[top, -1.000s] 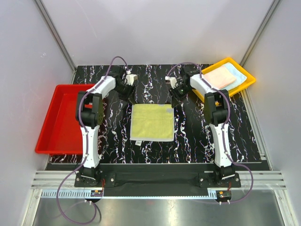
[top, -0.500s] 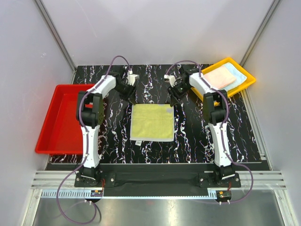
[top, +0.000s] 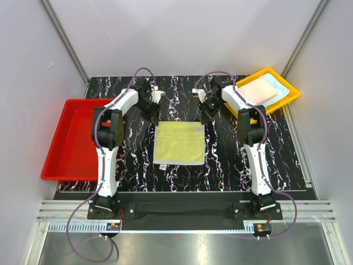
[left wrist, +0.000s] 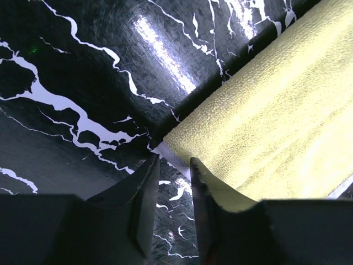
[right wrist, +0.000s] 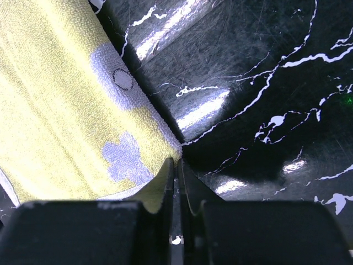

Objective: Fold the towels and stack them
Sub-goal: Fold the towel

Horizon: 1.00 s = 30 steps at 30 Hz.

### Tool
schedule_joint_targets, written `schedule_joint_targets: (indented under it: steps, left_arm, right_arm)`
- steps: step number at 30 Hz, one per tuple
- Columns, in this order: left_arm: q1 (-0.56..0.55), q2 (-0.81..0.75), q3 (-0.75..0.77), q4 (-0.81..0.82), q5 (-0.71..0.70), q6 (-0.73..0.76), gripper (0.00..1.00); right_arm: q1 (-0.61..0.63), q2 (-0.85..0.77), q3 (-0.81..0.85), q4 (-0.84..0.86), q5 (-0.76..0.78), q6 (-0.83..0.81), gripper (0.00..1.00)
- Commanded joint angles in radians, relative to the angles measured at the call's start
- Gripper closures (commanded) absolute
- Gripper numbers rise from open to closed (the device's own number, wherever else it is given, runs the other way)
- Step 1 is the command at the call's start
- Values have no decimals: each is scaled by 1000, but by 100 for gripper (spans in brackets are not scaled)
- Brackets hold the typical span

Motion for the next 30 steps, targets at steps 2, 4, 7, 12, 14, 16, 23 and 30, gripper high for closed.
schedule_joint_targets:
  steps: [2,4,7,12,14,16,23,30]
  left_arm:
    - [-11,25,50,20,-45,10,69]
    - [-17,31,56,20,-53,6,69]
    - [-24,37,82,16,-57,6,63]
    - [-22,11,103,11,-50,30,52]
    - [-19,11,119,-4,-42,48,50]
    - [-17,26,154,-36,-16,61,50]
    - [-20,74,174,-83,12,79,49]
    - [-36,109,191,-95,-22,81,51]
  right_arm:
    - [2,26,-12,-7,27,-33,92]
    - [0,21,-14,1,27,-35,93]
    - [0,21,-13,12,37,-27,96]
    - [5,20,4,27,53,-17,100]
    - [8,17,10,39,65,-12,100]
    - [9,11,10,50,74,-10,100]
    - [11,-11,3,82,70,-3,100]
    - [9,-23,7,107,54,8,100]
